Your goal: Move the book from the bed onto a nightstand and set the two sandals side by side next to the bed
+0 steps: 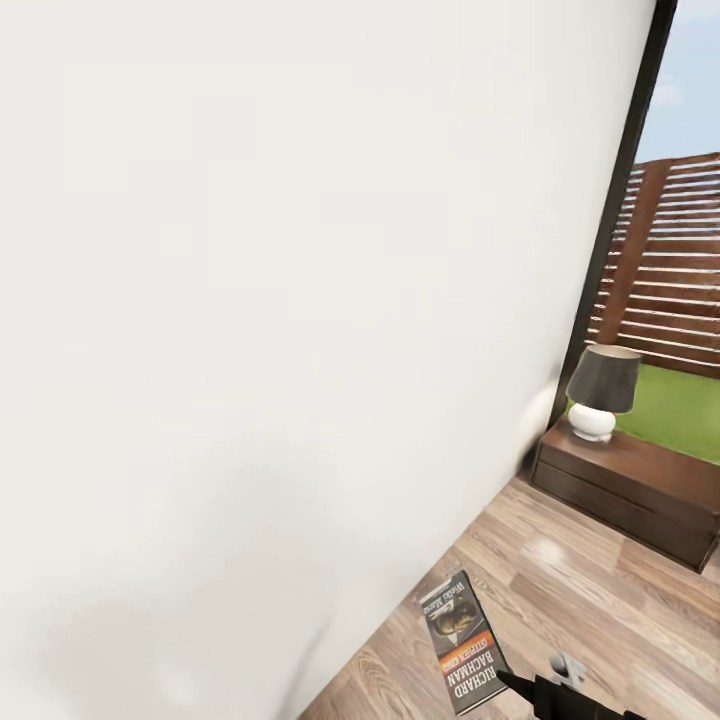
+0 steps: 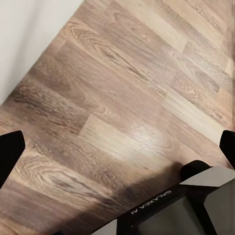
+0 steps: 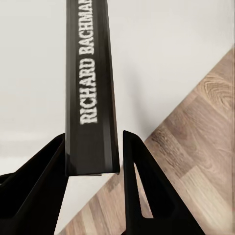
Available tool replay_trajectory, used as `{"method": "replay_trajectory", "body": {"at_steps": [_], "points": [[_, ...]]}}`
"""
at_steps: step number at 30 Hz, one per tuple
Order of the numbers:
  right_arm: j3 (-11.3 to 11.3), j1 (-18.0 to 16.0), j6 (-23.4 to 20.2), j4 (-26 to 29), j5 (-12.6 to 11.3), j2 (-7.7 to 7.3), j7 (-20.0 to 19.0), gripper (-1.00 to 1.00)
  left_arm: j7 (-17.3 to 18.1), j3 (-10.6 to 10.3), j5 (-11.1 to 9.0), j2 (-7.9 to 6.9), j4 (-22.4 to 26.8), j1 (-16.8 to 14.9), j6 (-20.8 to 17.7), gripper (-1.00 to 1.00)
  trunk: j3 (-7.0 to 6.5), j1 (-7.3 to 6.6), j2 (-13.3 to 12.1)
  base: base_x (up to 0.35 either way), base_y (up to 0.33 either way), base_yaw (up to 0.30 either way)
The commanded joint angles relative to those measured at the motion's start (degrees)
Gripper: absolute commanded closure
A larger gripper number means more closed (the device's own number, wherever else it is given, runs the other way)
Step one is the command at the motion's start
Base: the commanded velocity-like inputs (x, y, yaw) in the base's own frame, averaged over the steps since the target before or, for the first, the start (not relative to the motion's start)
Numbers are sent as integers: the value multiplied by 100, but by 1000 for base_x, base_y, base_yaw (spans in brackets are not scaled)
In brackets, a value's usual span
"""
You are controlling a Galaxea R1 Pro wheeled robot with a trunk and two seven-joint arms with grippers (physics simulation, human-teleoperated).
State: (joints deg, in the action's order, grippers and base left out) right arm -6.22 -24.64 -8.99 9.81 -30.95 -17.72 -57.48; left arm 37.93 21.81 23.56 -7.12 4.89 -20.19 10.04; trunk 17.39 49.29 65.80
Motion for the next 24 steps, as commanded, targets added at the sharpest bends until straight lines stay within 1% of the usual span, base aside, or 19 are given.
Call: {"method": "replay_trajectory", "body": {"at_steps": [1,24], "points": [[-26,-6,-51,3,-69,-3,-9,100,13,43,61,-1,1,-3,34,-100,7,0,5,0,0,-284],[-24,-6,-53,3,-69,-3,-4,100,13,43,61,-7,-1,-3,37,-100,7,0,5,0,0,-284]]}}
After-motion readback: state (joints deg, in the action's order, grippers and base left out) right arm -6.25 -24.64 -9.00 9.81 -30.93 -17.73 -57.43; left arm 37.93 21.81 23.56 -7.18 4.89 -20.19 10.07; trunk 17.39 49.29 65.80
